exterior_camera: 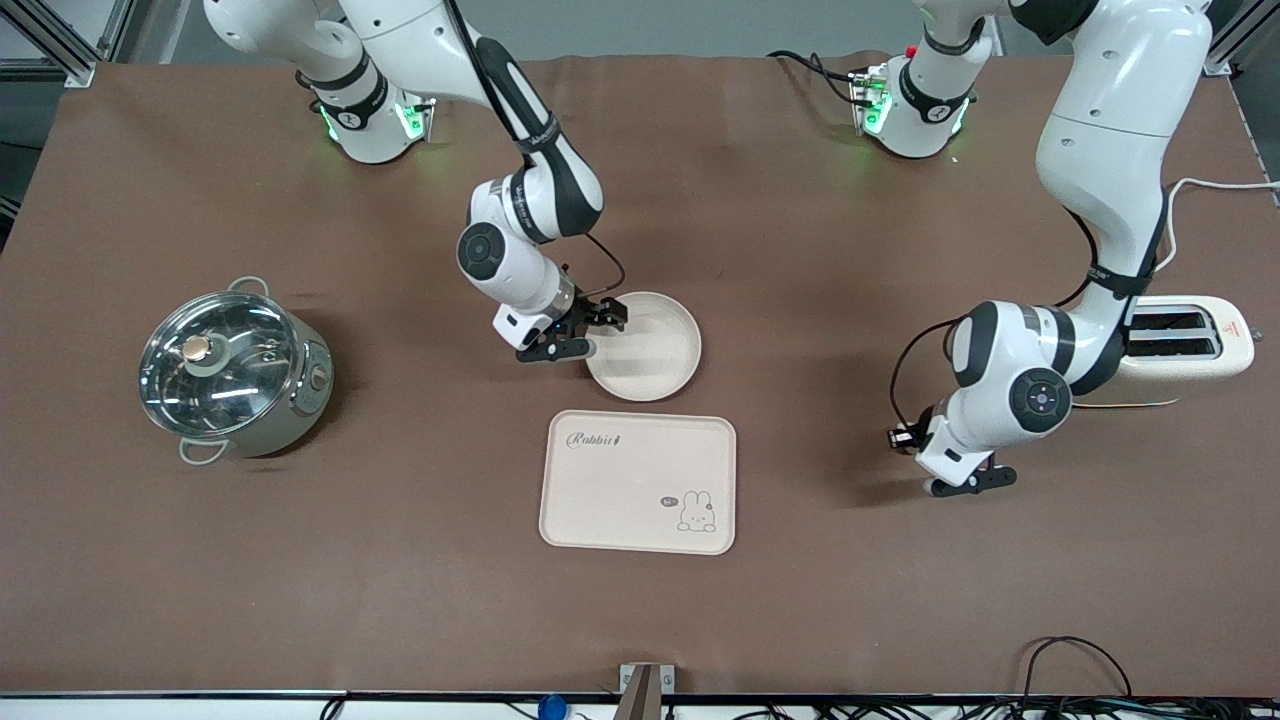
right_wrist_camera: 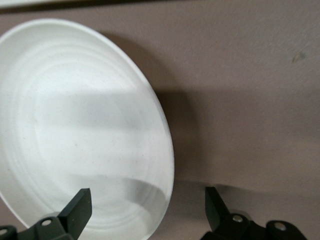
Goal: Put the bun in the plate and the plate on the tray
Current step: 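Grasp the plate rim with the right gripper while the left gripper grasps the bun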
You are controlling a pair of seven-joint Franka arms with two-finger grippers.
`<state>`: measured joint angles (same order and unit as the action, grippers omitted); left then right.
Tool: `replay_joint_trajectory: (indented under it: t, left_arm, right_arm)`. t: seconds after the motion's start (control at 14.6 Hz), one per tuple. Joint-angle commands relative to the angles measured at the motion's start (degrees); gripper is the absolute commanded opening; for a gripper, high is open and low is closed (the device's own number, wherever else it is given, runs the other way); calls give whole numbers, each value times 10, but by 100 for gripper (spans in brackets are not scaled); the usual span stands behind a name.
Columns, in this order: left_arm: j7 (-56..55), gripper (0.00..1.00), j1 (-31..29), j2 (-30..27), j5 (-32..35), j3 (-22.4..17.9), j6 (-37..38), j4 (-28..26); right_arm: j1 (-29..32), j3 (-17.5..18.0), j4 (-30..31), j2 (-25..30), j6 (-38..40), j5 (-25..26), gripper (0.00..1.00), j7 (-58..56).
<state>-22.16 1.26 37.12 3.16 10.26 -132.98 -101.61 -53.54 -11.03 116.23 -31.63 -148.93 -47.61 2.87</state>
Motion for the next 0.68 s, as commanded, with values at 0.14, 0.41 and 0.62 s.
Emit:
replay_joint_trajectory:
  t: [0.14,0.41,0.62]
  left_arm:
    - [-155,17,6,-44,-2,116,54,0]
    - [-311,20,100,-26,2,138,52,29]
    - [-403,23,167,7,2,138,40,59]
  right_arm:
    - [8,-8,6,14,6,-29,100,-9]
    - [11,-8,-2,14,3,-45,100,-12]
    - [14,-8,-3,13,6,-44,99,-14]
